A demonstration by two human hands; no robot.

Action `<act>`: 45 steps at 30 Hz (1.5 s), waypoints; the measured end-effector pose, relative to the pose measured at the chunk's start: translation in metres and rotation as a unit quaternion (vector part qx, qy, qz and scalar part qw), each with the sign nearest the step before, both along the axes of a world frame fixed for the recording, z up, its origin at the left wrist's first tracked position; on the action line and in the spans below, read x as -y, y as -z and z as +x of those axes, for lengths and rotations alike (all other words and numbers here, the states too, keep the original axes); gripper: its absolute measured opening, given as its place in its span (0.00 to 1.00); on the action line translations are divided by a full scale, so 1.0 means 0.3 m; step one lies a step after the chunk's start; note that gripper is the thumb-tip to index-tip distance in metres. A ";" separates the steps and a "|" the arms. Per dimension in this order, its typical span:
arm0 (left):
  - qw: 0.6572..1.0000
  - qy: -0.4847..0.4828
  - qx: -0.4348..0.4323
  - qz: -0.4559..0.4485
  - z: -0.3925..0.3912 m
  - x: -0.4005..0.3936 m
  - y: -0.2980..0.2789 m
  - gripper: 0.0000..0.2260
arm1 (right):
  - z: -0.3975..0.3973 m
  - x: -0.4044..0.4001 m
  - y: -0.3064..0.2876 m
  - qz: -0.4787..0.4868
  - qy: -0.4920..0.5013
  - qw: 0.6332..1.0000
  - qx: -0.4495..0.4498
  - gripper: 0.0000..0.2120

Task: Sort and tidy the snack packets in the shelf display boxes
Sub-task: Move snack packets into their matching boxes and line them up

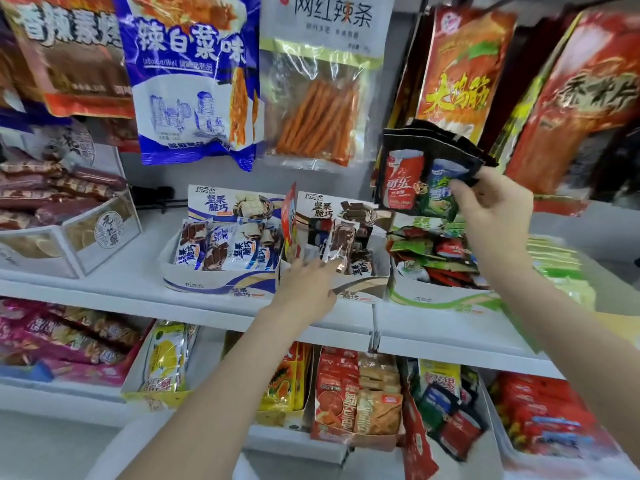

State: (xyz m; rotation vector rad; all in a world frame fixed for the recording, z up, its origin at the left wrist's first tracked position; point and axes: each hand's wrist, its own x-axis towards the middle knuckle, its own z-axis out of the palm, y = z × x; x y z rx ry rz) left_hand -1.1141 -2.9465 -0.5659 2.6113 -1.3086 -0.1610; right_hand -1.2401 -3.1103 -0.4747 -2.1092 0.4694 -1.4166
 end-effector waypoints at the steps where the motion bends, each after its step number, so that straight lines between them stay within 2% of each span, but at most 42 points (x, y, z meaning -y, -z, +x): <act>1: 1.000 -0.007 0.008 0.007 -0.009 0.004 -0.003 0.25 | -0.020 0.001 -0.006 0.008 0.000 1.000 0.002 0.09; 4: 0.998 -0.037 0.037 -0.032 -0.043 0.019 -0.026 0.22 | -0.084 0.004 -0.013 0.050 -0.008 0.999 -0.014 0.08; 6: 0.987 -0.030 0.020 -0.157 -0.078 0.040 -0.053 0.18 | -0.145 0.007 0.000 0.105 -0.030 0.994 -0.027 0.07; 7: 0.972 -0.015 -0.044 -0.232 -0.102 0.053 -0.071 0.17 | -0.182 0.009 0.016 0.142 -0.051 0.988 -0.036 0.07; 9: 0.912 0.029 -0.244 -0.328 -0.159 0.079 -0.106 0.15 | -0.258 0.017 0.066 0.206 -0.085 0.972 -0.072 0.09; 11: 0.861 0.059 -0.382 -0.331 -0.209 0.106 -0.126 0.14 | -0.324 0.038 0.133 0.253 -0.090 0.953 -0.140 0.07; 14: 0.838 0.065 -0.472 -0.265 -0.268 0.159 -0.112 0.15 | -0.395 0.056 0.223 0.348 -0.090 0.916 -0.177 0.06; 17: 0.845 0.059 -0.477 -0.235 -0.326 0.219 -0.095 0.08 | -0.444 0.042 0.239 0.452 -0.118 0.872 -0.145 0.05; 19: 0.864 0.030 -0.440 -0.242 -0.354 0.259 -0.078 0.08 | -0.469 0.038 0.245 0.509 -0.118 0.842 -0.137 0.03; 20: 0.877 0.026 -0.413 -0.244 -0.368 0.280 -0.069 0.08 | -0.482 0.046 0.258 0.507 -0.118 0.841 -0.147 0.06; 22: 0.888 0.039 -0.388 -0.242 -0.410 0.309 -0.061 0.06 | -0.503 0.049 0.272 0.472 -0.085 0.862 -0.164 0.12; 24: 0.882 0.049 -0.407 -0.232 -0.450 0.333 -0.053 0.09 | -0.528 0.062 0.286 0.457 -0.032 0.879 -0.130 0.12; 26: 0.861 0.069 -0.448 -0.231 -0.478 0.348 -0.050 0.10 | -0.558 0.081 0.279 0.453 0.016 0.888 -0.083 0.11; 28: 0.848 0.087 -0.463 -0.242 -0.484 0.350 -0.051 0.06 | -0.588 0.098 0.259 0.460 0.051 0.886 -0.026 0.12; 31: 0.869 0.093 -0.413 -0.257 -0.463 0.336 -0.048 0.07 | -0.643 0.120 0.212 0.481 0.080 0.871 0.056 0.06; 33: 0.876 0.080 -0.395 -0.264 -0.444 0.315 -0.047 0.09 | -0.684 0.133 0.189 0.503 0.072 0.857 0.089 0.06; 35: 0.872 0.071 -0.417 -0.246 -0.431 0.283 -0.040 0.10 | -0.712 0.129 0.177 0.529 0.021 0.847 0.052 0.06; 37: 0.869 0.065 -0.443 -0.211 -0.432 0.253 -0.023 0.10 | -0.723 0.102 0.179 0.550 -0.045 0.833 -0.037 0.05; 40: 0.848 0.068 -0.488 -0.194 -0.443 0.224 -0.003 0.10 | -0.714 0.080 0.216 0.565 -0.073 0.812 -0.127 0.10; 42: 0.825 0.080 -0.528 -0.182 -0.455 0.221 0.005 0.11 | -0.691 0.065 0.242 0.583 -0.082 0.797 -0.131 0.12; 45: 0.791 0.086 -0.582 -0.167 -0.492 0.213 0.009 0.06 | -0.655 0.041 0.276 0.607 -0.112 0.778 -0.119 0.12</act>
